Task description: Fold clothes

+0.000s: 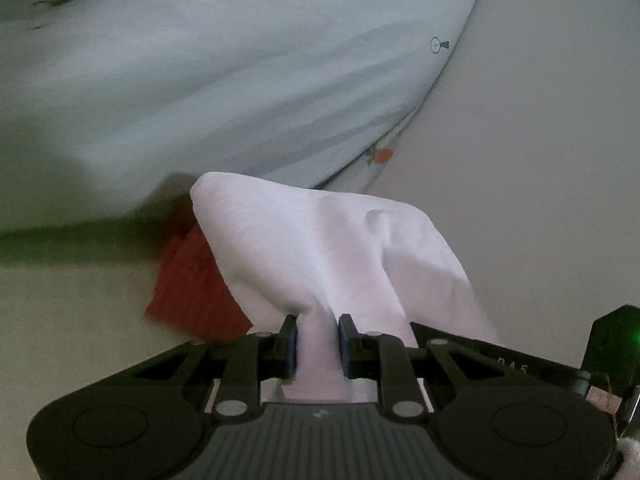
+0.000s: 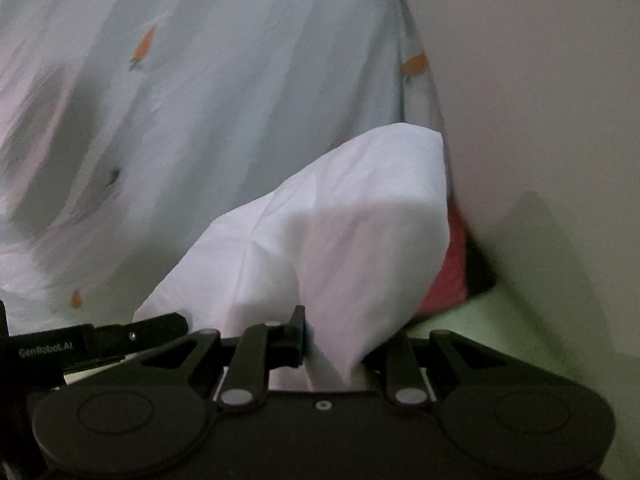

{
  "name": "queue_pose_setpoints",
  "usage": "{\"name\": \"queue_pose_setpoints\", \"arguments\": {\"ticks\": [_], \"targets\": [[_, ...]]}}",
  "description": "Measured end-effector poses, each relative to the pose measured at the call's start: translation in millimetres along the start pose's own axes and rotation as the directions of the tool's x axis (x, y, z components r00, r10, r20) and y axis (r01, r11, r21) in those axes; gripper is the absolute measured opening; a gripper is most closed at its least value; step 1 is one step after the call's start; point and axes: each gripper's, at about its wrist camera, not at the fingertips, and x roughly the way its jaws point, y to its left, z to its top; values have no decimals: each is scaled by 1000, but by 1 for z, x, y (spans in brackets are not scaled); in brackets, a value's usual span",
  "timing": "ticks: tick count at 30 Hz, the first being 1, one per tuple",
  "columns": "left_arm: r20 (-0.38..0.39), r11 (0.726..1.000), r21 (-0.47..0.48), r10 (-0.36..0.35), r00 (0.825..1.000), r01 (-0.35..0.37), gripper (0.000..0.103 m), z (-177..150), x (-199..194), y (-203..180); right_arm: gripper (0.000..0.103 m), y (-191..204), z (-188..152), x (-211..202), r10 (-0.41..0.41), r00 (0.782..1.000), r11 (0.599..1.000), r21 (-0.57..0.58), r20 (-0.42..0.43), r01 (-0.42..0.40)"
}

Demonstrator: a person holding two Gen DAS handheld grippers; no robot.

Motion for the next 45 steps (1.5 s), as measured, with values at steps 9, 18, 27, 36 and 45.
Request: {"name": "queue_pose_setpoints", "arguments": {"ticks": [9,18,27,36,45], "targets": [[10,976,33,214,977,-214,44,18,116,42,44,-45,52,134,-124,990,973,-188,64,133],[-109,947,113,311,944,-300,57,-31,125,78,76,-72,-18,195,-318,947,947,-62,-53,314],[-5,929,270,264,964,-253,86,-41,69,24,89,-51,-53,115,-343,939,938,-58,-34,341],[54,899,365,239,970,-241,102,-58,0,-30,99,-18,-91,7,-359,933,933,19,24,359],[35,879,405,261,965,-252,103,-104,-59,-51,98,6,-143,-71,-364,931,930,69,27,362]]}}
